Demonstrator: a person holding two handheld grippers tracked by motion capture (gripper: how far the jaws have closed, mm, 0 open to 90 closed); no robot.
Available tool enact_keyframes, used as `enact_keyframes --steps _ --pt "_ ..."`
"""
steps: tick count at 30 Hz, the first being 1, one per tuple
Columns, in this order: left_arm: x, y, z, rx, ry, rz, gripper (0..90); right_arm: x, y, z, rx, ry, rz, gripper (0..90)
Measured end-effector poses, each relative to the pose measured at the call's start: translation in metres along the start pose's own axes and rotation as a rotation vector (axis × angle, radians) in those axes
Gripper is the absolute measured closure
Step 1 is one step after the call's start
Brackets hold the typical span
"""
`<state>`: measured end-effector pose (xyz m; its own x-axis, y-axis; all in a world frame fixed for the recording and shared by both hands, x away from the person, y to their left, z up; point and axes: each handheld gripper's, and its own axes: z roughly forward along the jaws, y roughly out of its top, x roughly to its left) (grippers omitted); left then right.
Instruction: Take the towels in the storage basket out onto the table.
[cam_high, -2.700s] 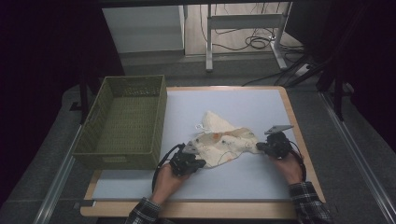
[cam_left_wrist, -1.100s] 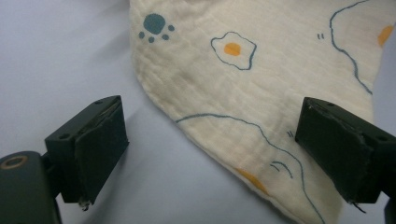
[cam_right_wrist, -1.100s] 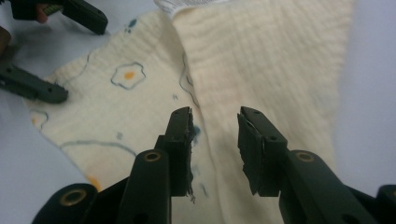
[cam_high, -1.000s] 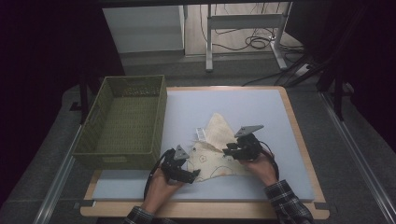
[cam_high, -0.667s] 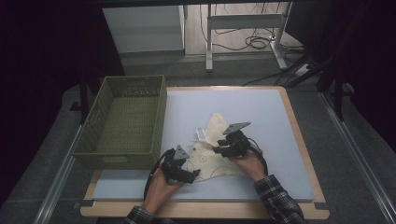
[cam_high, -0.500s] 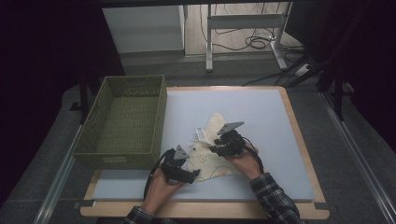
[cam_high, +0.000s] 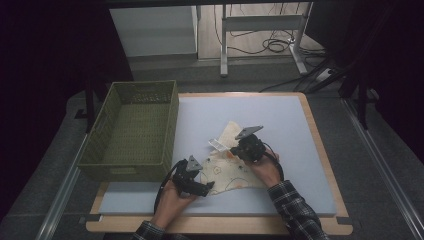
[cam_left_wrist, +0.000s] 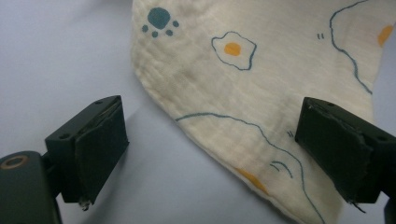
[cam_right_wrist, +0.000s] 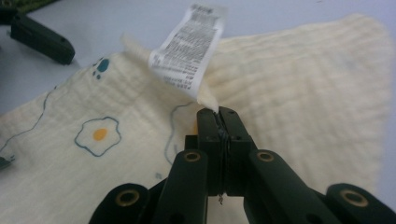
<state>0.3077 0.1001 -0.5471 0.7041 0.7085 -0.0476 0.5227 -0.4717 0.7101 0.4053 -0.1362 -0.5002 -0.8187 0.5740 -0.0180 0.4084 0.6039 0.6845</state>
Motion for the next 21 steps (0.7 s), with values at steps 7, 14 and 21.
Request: enact_keyframes --steps 7,14,21 --pt "0.000 0.000 0.000 -0.002 -0.001 -0.003 8.9 -0.030 -0.003 -0.025 -0.021 -0.061 0.056 88.5" --pt "0.000 0.000 0.000 0.001 -0.001 0.001 8.9 -0.066 -0.013 -0.046 -0.036 -0.129 0.129 88.5" --pt "0.000 0.000 0.000 0.000 -0.001 0.001 8.9 -0.101 -0.026 -0.068 -0.035 -0.213 0.203 88.5"
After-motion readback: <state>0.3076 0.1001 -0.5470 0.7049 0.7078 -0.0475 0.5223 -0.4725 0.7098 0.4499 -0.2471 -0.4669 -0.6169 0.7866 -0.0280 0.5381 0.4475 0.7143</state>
